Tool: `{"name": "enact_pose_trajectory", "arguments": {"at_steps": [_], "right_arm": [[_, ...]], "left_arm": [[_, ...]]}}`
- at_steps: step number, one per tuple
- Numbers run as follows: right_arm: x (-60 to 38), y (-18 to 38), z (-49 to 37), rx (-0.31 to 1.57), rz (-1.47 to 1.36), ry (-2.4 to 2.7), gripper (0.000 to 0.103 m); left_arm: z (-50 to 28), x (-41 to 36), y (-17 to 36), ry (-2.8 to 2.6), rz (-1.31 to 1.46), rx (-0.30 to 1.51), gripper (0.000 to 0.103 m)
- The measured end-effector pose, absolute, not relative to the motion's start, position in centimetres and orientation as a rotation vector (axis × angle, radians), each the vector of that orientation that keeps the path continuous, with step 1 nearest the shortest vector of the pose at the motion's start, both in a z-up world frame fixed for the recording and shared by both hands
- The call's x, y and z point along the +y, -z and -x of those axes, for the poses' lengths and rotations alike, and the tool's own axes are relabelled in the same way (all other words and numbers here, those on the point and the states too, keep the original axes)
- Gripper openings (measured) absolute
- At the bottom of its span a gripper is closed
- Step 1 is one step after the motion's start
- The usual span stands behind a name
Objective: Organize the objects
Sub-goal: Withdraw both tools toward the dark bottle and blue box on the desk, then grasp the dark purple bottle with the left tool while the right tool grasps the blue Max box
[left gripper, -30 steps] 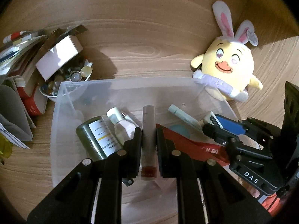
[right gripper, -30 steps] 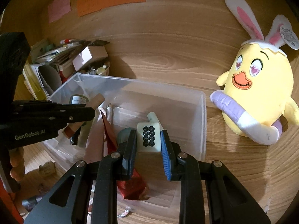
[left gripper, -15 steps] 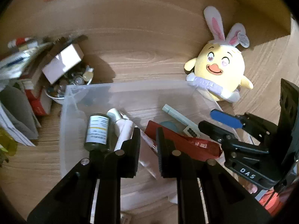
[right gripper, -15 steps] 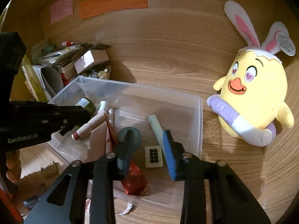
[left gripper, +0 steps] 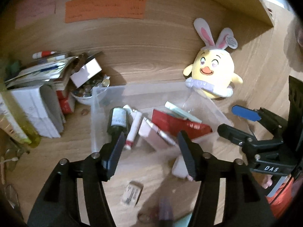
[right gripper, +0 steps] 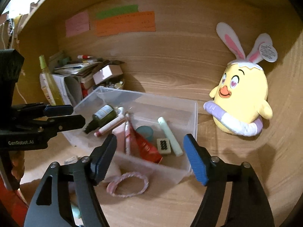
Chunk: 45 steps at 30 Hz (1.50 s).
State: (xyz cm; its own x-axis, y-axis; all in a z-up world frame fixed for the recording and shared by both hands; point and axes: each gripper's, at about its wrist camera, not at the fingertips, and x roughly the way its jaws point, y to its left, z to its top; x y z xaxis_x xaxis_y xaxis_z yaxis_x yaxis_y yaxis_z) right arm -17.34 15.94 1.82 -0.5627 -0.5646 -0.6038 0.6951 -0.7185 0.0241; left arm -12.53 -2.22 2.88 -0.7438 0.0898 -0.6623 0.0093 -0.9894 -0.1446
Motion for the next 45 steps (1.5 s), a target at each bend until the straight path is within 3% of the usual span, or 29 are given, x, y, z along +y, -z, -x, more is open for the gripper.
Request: {"name": "enact_pose_trajectory", "arguments": {"at_steps": [23, 30, 35, 41, 43, 45], "right_arm": [[18.2, 5.1, 7.0, 0.253, -0.978, 2.058, 0.071], [17.7, 6.1, 4.5, 0.312, -0.982, 1.941, 0.072], [17.2, 7.1, 3.6, 0.352, -0.989, 1.888, 0.072], [16.7, 7.4, 2.5, 0.425, -0.934, 1.893, 0.072], [16.5, 7.4, 2.3, 0.459, -0.912, 1.910, 0.067], [16.5, 7.4, 2.2, 0.475, -0.899, 1.924, 0.050]], "left_arm": [[4.3, 0.1, 3.3, -2.814, 1.249, -0.252, 0.062], [3.4, 1.3, 4.4, -2.787, 1.262, -0.235, 0.046], [3.5, 1.4, 5.0, -2.789, 1.274, -0.238, 0.029], [3.3, 0.8, 5.4, -2.797, 1.268, -0.294, 0.025], [3.2, 0.7, 5.4, -2.799, 1.258, -0.306, 0.025], [3.1, 0.6, 5.2, -2.797, 1.246, -0.315, 0.025]]}}
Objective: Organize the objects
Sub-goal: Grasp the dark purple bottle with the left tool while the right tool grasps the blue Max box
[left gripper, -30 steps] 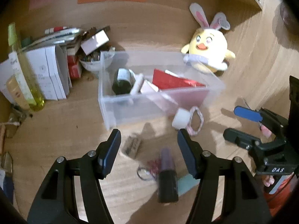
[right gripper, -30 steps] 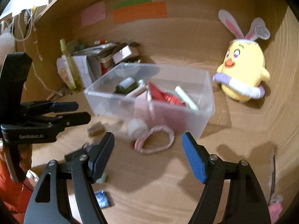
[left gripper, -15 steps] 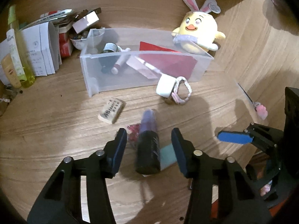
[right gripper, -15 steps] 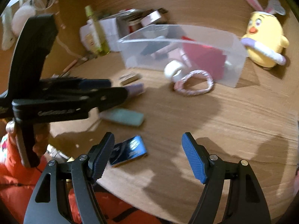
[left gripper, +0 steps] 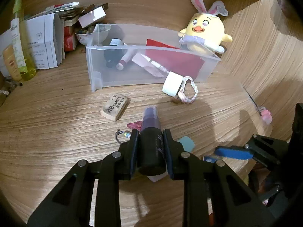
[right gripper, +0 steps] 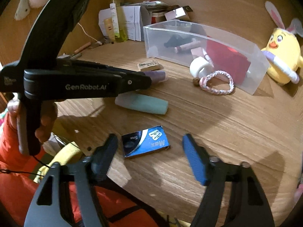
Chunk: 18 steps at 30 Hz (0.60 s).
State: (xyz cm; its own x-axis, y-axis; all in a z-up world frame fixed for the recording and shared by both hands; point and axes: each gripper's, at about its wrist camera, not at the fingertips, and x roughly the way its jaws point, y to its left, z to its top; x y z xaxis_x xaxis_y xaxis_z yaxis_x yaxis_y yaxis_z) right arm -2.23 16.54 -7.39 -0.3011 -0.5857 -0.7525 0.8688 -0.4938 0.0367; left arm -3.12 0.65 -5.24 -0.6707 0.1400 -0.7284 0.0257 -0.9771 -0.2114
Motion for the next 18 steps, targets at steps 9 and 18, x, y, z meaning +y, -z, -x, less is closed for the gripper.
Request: {"name": "enact_pose_trajectory", "arguments": {"at_steps": [9, 18], "right_arm": [[17.0, 6.9, 4.3, 0.387, -0.936, 1.965, 0.046], [17.6, 4.6, 6.3, 0.329, -0.877, 2.025, 0.046]], "left_arm": [[3.0, 0.4, 3.6, -2.822, 1.174, -0.334, 0.025], [3.5, 0.3, 1.7, -2.861, 1.092, -0.335, 0.025]]}}
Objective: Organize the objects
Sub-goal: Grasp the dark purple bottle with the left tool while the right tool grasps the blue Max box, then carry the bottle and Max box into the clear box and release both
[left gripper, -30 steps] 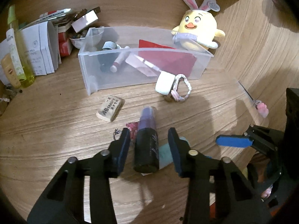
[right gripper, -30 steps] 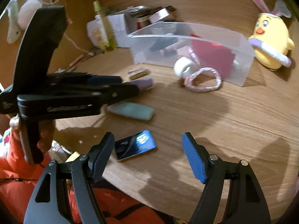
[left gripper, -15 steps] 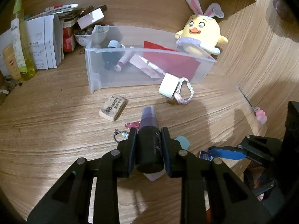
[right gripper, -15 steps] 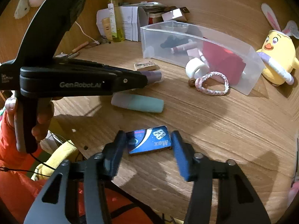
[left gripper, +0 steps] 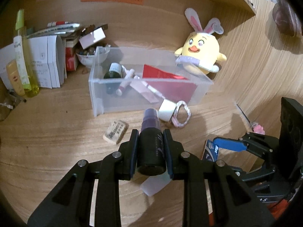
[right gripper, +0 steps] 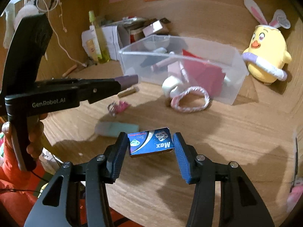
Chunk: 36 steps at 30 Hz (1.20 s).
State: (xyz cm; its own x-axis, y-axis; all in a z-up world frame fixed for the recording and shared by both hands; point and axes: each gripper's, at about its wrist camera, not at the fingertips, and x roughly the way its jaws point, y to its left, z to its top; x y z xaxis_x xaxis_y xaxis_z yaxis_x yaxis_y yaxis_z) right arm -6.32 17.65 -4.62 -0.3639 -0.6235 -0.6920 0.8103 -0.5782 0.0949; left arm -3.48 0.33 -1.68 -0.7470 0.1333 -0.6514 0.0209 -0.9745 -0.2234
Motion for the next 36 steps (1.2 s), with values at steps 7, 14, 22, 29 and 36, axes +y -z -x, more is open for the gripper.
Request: {"name": "enact_pose_trajectory", "arguments": {"at_steps": [7, 14, 22, 29, 36], "right_arm": [[17.6, 2.5, 7.9, 0.326, -0.803, 2.076, 0.046], [17.5, 0.3, 10.1, 0.327, -0.729, 2.129, 0.046], [17.0, -1.2, 12.7, 0.320, -0.682, 2.172, 0.046], [16.3, -2.0, 15.1, 0.303, -0.658, 2.204, 0.046], [15.3, -2.5, 17.6, 0.260, -0.677, 2.190, 0.046]], "left_arm": [[4.2, -0.1, -0.1, -2.896, 1.019, -0.346, 0.025], [5.1, -1.0, -1.8, -2.936, 0.958, -0.354, 0.025], [6.8, -1.8, -3.5, -2.963, 0.910, -0.360, 0.025], [9.1, -2.4, -4.4, -2.972, 0.898, -0.376, 0.025], [11.6, -2.7, -4.4, -2.972, 0.933, -0.346, 0.025]]}}
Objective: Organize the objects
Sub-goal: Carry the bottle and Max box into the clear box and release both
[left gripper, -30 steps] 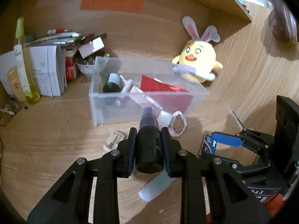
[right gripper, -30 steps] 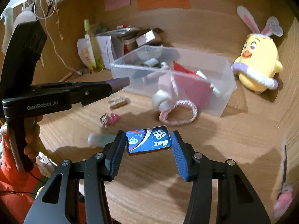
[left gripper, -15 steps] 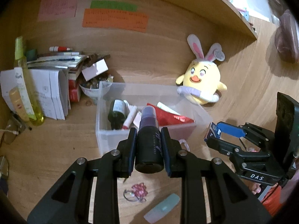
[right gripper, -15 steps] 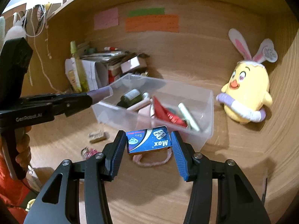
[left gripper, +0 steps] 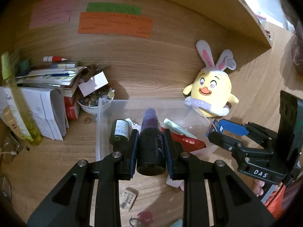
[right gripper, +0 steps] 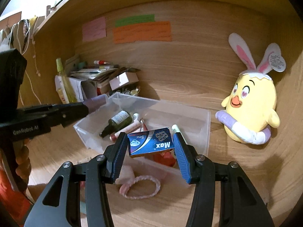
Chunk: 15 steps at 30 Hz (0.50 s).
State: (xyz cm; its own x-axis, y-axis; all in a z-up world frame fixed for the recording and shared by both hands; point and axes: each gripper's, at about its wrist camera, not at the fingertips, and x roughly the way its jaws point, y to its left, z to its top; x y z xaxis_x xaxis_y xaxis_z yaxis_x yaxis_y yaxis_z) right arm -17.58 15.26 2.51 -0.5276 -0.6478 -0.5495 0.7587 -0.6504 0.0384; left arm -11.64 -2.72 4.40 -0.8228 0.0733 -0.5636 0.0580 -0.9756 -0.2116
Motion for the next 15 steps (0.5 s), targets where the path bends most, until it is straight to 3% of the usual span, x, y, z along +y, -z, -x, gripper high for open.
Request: {"name": "enact_pose_trajectory", "arguments": {"at_steps": [15], "right_arm": [[12.8, 0.7, 23.5, 0.278, -0.843, 2.233, 0.046]], "left_arm": [[17.0, -4.2, -0.8, -2.854, 1.134, -0.349, 0.025]]}}
